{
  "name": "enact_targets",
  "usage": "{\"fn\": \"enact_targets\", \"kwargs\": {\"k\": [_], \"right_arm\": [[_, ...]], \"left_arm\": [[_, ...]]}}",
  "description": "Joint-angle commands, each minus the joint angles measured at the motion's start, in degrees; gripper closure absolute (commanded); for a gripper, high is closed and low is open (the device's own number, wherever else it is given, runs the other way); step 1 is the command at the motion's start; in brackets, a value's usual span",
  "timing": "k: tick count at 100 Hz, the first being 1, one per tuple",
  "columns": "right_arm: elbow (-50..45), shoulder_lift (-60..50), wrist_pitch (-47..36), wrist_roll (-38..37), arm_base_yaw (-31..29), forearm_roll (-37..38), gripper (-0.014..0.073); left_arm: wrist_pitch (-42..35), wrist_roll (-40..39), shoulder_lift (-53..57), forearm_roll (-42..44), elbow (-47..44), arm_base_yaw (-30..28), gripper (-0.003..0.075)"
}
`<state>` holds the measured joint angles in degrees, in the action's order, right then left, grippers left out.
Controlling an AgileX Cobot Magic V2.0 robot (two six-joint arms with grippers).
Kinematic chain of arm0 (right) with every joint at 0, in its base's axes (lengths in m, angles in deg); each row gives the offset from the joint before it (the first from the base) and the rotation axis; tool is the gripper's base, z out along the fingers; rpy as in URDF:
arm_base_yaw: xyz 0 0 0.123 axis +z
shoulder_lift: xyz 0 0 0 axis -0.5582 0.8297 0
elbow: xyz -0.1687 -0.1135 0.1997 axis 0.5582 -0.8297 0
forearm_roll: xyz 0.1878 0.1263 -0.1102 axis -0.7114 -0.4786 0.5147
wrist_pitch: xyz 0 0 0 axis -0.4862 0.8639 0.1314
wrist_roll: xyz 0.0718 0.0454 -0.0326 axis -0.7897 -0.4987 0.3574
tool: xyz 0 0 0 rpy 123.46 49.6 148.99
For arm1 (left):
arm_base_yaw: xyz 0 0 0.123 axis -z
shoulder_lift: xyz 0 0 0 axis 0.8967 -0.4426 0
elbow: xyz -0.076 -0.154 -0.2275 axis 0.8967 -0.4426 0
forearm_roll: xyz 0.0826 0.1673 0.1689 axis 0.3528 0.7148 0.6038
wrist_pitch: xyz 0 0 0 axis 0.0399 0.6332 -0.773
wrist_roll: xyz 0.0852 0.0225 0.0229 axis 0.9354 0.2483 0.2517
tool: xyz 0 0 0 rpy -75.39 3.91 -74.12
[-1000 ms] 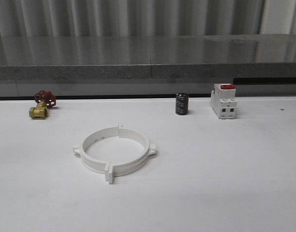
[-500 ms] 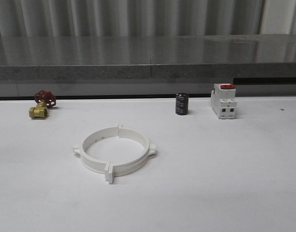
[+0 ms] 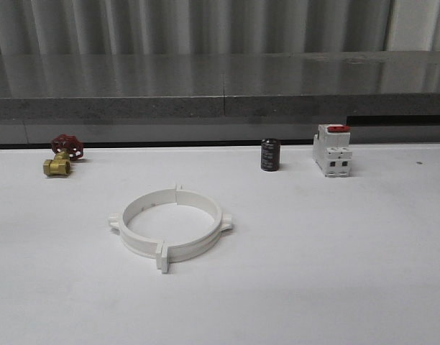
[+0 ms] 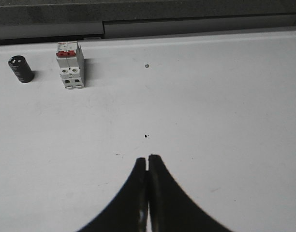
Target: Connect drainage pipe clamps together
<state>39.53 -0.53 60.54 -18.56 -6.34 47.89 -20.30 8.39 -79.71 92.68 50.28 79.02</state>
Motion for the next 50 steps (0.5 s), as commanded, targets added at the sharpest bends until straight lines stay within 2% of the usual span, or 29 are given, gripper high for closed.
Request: {"fn": "enact_targets", "kwargs": {"k": [1,12,20,41,50], "right_arm": [[-0.03,-2.55,-5.07,5.72,-2.53,-0.39,0.0659],[-3.44,-7.96,-11.75,12.39,-7.37,-5.34,0.0659],[-6.81,-12.38,-17.46,20.10,-11.97,-10.94,0.0659],[-16.61,-23.19,-31.81,51.11,-22.51,-37.25,0.0659],[-21.39,-27.58,-35.87,58.07,-24.65,-45.62,0.0659]], "left_arm": [[-3.86,-0.57,-0.40,0.43,1.57,-0.09,0.0741],[-3.86,-0.57,-0.40,0.43,1.57,-0.09,0.0741],[-3.86,-0.57,-0.40,0.43,1.57,-0.09,0.0741],[-3.86,-0.57,-0.40,0.43,1.57,-0.09,0.0741],[-3.86,-0.57,-0.40,0.43,1.57,-0.09,0.0741]]}}
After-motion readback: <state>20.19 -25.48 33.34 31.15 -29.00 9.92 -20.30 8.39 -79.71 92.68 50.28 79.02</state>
